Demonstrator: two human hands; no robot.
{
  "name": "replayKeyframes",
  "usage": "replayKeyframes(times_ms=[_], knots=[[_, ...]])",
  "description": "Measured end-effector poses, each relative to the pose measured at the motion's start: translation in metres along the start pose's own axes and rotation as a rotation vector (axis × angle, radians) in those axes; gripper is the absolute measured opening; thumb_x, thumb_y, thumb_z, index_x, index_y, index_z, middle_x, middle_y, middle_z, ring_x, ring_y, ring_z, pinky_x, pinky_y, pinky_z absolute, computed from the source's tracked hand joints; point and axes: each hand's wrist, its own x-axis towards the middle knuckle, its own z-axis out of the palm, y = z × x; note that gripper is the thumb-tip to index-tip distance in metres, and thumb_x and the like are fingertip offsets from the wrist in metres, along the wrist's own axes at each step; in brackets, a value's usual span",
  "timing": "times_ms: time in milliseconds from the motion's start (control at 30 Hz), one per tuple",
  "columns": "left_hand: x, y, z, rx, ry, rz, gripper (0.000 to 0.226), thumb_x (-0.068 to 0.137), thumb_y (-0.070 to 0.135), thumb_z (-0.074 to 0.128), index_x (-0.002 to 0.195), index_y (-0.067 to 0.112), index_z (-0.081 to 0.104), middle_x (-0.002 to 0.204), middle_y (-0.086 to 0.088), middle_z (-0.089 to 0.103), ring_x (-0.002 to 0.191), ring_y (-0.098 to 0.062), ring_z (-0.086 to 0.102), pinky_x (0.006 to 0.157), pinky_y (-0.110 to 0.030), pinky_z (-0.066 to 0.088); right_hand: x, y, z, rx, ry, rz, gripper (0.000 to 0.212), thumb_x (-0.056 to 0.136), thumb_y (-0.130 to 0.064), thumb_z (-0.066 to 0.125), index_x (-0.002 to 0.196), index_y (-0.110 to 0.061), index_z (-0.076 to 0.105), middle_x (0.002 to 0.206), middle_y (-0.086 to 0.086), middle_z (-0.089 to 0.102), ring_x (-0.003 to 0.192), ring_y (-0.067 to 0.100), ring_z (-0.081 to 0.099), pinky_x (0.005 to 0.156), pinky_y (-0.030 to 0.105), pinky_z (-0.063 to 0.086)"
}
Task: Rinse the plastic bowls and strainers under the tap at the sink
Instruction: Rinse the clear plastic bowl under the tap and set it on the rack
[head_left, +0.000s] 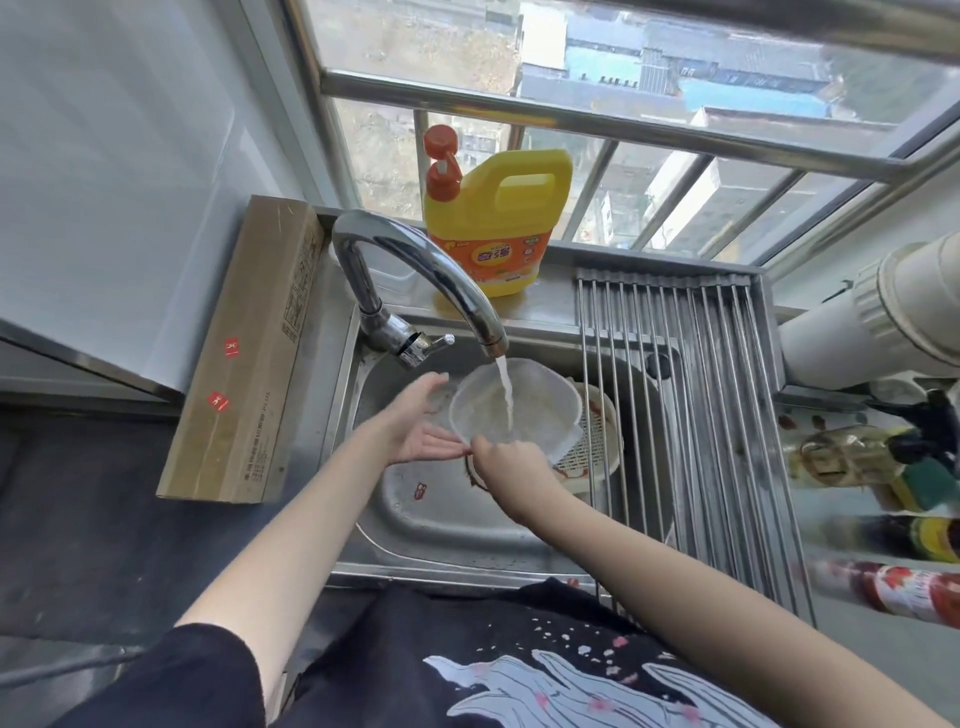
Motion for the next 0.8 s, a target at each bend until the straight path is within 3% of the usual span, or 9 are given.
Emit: replayKeyframes(times_ms=[67, 167, 233, 333, 400, 500, 567, 700, 800], knots=[[0.006, 0.002, 0.005, 0.156, 0.018, -0.028, 0.077, 0.089, 0.056, 0.052, 0.146, 0.012, 0.024, 0.101, -0.036, 0.061, 0.077, -0.033, 0.071, 0.064, -0.032, 0.061, -0.006, 0.009, 0.008, -0.088, 0.08, -0.075, 0.039, 0.039, -0.006, 0.085, 0.064, -0.014, 0.057, 0.039, -0.001, 0.051, 0.029, 0.017, 0.051, 0.037, 0.015, 0.023], [0.019, -0.008, 0.01, 0.217, 0.036, -0.143, 0.063, 0.097, 0.032, 0.052, 0.142, -0.003, 0.026, 0.114, -0.037, 0.058, 0.048, -0.024, 0.068, 0.045, -0.024, 0.056, -0.014, 0.024, 0.015, -0.159, 0.227, -0.226, 0.009, 0.06, -0.007, 0.06, 0.063, -0.015, 0.056, 0.038, -0.002, 0.051, 0.031, 0.017, 0.051, 0.041, 0.017, 0.035], [0.022, -0.015, 0.011, 0.179, 0.03, -0.181, 0.042, 0.101, 0.013, 0.041, 0.132, -0.013, 0.033, 0.125, -0.034, 0.054, 0.041, -0.022, 0.066, 0.035, -0.02, 0.049, -0.014, 0.034, 0.019, -0.172, 0.255, -0.262, 0.014, 0.072, -0.007, 0.048, 0.073, -0.013, 0.06, 0.053, 0.003, 0.063, 0.049, 0.024, 0.063, 0.061, 0.03, 0.053], [0.028, -0.025, 0.011, 0.067, 0.097, -0.034, 0.031, 0.097, -0.004, 0.032, 0.127, -0.008, 0.038, 0.121, -0.034, 0.055, 0.045, -0.025, 0.068, 0.033, -0.02, 0.047, -0.007, 0.039, 0.019, -0.115, 0.076, -0.173, 0.031, 0.08, -0.003, 0.057, 0.11, -0.014, 0.057, 0.097, 0.008, 0.072, 0.09, 0.032, 0.067, 0.09, 0.041, 0.046], [0.028, -0.028, 0.013, 0.026, 0.141, 0.087, 0.035, 0.093, -0.009, 0.034, 0.127, 0.001, 0.038, 0.118, -0.032, 0.058, 0.053, -0.029, 0.069, 0.041, -0.027, 0.055, -0.001, 0.029, 0.013, 0.023, -0.043, -0.061, 0.063, 0.087, -0.001, 0.053, 0.143, -0.02, 0.033, 0.132, 0.008, 0.057, 0.108, 0.032, 0.061, 0.09, 0.04, 0.044], [0.017, -0.029, 0.022, 0.03, 0.19, 0.211, 0.042, 0.09, -0.009, 0.038, 0.123, 0.017, 0.034, 0.098, -0.018, 0.065, 0.066, -0.028, 0.067, 0.053, -0.032, 0.06, 0.012, 0.011, 0.005, 0.312, -0.045, -0.015, 0.085, 0.088, 0.006, 0.047, 0.153, -0.027, 0.003, 0.158, 0.005, 0.021, 0.139, 0.028, 0.034, 0.101, 0.04, 0.04], [0.012, -0.029, 0.022, 0.001, 0.194, 0.246, 0.045, 0.089, -0.011, 0.038, 0.124, 0.017, 0.03, 0.1, -0.017, 0.063, 0.07, -0.028, 0.066, 0.053, -0.033, 0.06, 0.019, 0.007, 0.002, 0.335, -0.032, -0.06, 0.078, 0.09, 0.005, 0.044, 0.153, -0.023, 0.007, 0.156, 0.007, 0.027, 0.14, 0.025, 0.032, 0.105, 0.036, 0.034], [0.009, -0.031, 0.021, -0.055, 0.26, 0.269, 0.042, 0.09, -0.012, 0.038, 0.121, 0.016, 0.03, 0.13, -0.02, 0.046, 0.075, -0.038, 0.065, 0.046, -0.038, 0.058, 0.016, 0.02, 0.0, 0.087, -0.112, -0.062, 0.048, 0.092, -0.004, 0.047, 0.138, -0.018, 0.044, 0.12, 0.008, 0.064, 0.105, 0.029, 0.062, 0.081, 0.036, 0.047], [0.012, -0.034, 0.028, -0.101, 0.277, 0.276, 0.04, 0.09, -0.013, 0.036, 0.117, 0.017, 0.031, 0.132, -0.016, 0.039, 0.068, -0.039, 0.066, 0.048, -0.042, 0.058, 0.015, 0.036, 0.006, -0.157, -0.084, -0.036, 0.02, 0.095, -0.015, 0.047, 0.104, -0.013, 0.064, 0.096, 0.006, 0.071, 0.092, 0.026, 0.067, 0.095, 0.04, 0.041]])
